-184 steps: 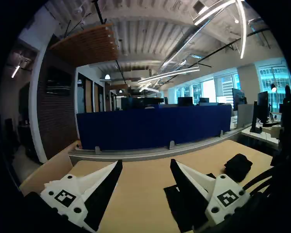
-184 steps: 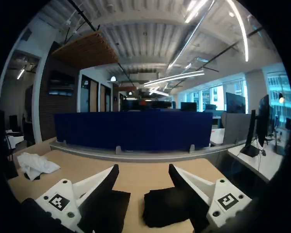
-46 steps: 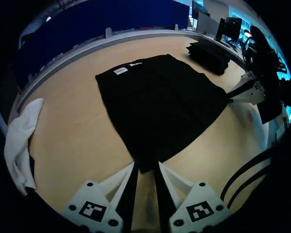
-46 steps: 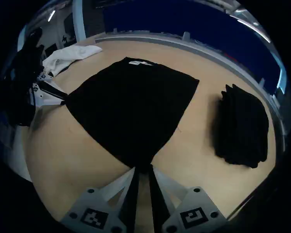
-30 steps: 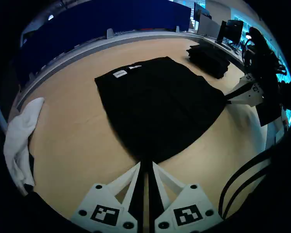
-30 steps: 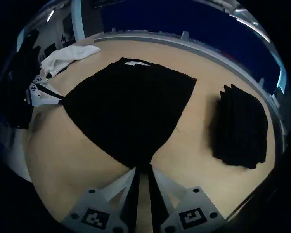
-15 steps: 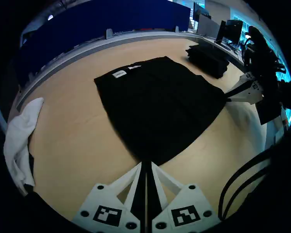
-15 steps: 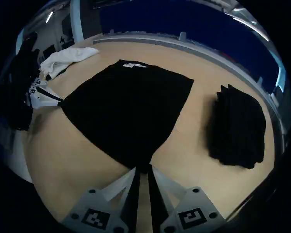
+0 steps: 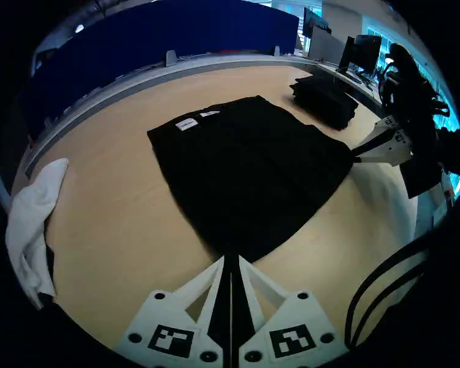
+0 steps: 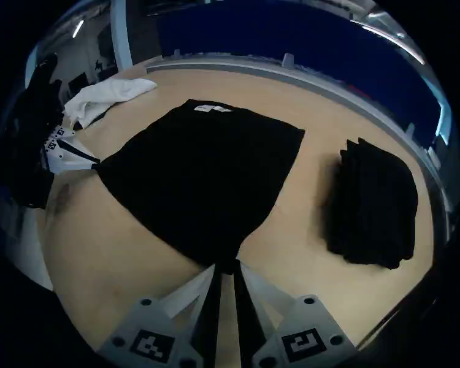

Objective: Fold towel

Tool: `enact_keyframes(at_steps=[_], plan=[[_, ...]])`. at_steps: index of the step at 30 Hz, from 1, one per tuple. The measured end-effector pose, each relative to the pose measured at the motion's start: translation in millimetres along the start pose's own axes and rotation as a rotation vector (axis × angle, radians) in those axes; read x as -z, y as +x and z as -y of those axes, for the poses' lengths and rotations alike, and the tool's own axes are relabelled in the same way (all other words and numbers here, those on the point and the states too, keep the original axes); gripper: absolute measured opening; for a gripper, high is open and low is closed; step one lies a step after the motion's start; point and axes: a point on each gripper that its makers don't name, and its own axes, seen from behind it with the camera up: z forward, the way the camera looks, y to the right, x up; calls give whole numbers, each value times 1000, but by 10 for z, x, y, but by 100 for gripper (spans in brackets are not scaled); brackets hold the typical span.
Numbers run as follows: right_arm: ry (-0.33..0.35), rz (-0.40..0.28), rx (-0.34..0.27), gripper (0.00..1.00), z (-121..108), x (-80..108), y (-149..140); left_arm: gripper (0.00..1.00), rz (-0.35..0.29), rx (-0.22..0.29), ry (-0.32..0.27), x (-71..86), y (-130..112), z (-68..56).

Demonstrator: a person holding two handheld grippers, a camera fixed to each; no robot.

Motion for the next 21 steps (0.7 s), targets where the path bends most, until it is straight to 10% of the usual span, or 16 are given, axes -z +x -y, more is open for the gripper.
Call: enact_keyframes(at_steps=[21], plan=[[9,-35,8,13,-8,273,247,1,-40,48,-2,297,234,-4]])
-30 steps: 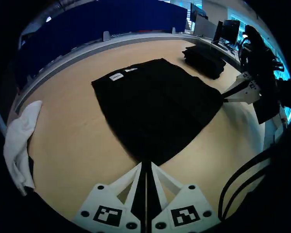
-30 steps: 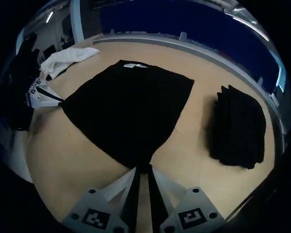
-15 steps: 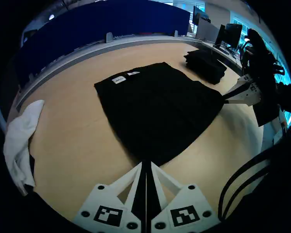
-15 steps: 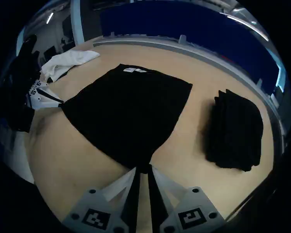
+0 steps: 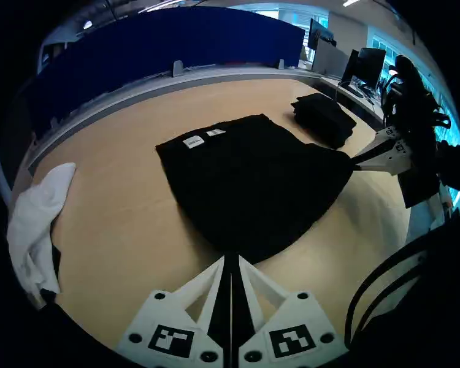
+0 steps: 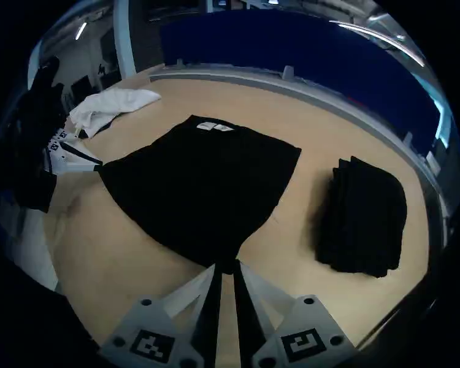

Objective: Fold towel

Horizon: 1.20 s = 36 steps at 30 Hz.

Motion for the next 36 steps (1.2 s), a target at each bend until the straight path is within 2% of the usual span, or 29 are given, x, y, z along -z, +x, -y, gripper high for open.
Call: enact_keyframes(at_steps=[6,11,17,27,36], plan=[[6,-7,3,13,30,113,73,1,-3,13,-2,130,12,-16],[13,-5,6,13,94,239,101,1,-7,43,-3,255,33,-51],[21,4,5,13,185,384,56,1,-11,75,-6,406,36,-91],[32,3,-5,13,303,591,32,1,-16,99,-20,632,58,-199],[40,-4,-9,13,321,621,88,1,-18,102,-22,686,74,-230]])
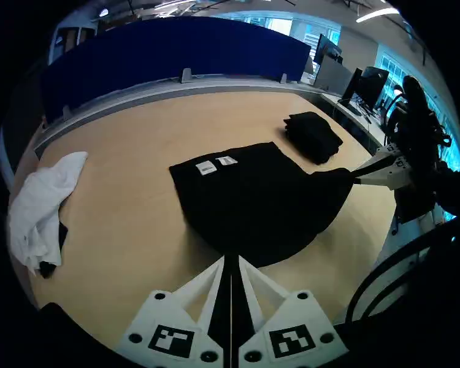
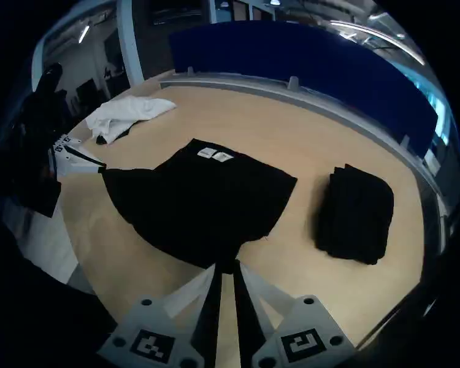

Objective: Fold towel

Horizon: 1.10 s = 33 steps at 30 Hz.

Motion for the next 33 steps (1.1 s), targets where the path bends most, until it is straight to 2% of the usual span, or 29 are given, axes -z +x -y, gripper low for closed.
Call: enact_keyframes(at_steps=[12,20,27,33], plan=[[8,0,7,13,32,97,18,1,0,8,-1,92,5,-12],[6,-7,3,13,0,95,70,1,-4,25,-2,73,43,9],[3,-27,-6,13,-105,-4,261,1,-16,34,-1,-8,239,112],[-4,-37,-20,12,-282,-160,459,1,-22,39,3,-141,429,231]])
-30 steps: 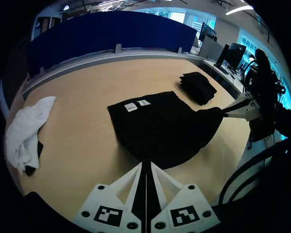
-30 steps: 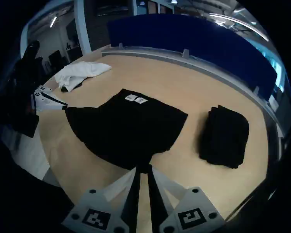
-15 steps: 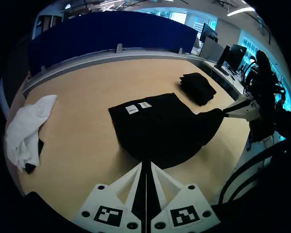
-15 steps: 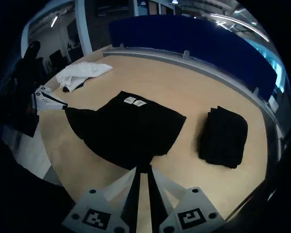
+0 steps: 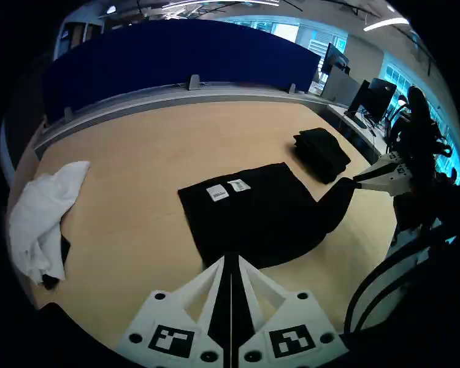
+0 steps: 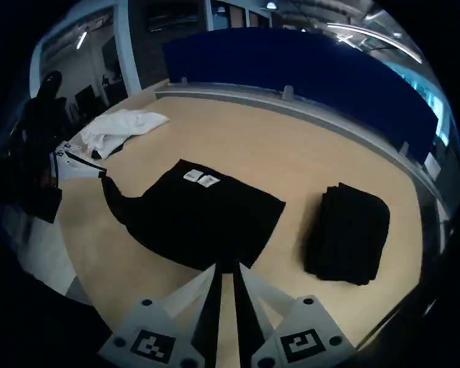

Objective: Fold towel

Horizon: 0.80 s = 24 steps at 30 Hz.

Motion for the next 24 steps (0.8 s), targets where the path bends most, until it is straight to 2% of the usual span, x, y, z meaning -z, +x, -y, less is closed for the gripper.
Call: enact_keyframes(at_steps=[9,15,18,24], plan=[[-14,5,-31,12,-268,-283,194,1,-13,-6,28,-297,271,264],[-14,15,-62,12,-371,-409,258,1,-26,-4,40,-443,463,411],[-13,18,-68,12,-376,-443,264,1,-28,-10,39,-465,513,435],[-14,18,-75,12,-350,-474,240,1,-27,-15,25,-454,455,364]])
